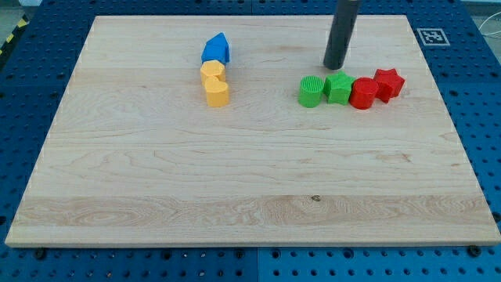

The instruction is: Slide the green circle closer to the green star

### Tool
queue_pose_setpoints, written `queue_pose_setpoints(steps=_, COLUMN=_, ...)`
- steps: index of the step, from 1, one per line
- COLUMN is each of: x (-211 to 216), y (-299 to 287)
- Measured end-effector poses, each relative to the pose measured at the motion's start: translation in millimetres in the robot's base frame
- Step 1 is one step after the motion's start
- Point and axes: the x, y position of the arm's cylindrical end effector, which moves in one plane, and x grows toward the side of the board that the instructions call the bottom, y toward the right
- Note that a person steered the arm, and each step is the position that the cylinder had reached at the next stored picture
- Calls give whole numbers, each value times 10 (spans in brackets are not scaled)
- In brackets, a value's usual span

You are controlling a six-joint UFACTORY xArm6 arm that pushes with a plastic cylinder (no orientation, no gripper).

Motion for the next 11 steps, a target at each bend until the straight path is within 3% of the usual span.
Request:
queue_pose_setpoints(steps=5, x=728, y=-897)
queue_pose_setpoints(steps=8, x=1155, y=-323)
queue_pose_setpoints(steps=11, x=1187, y=81)
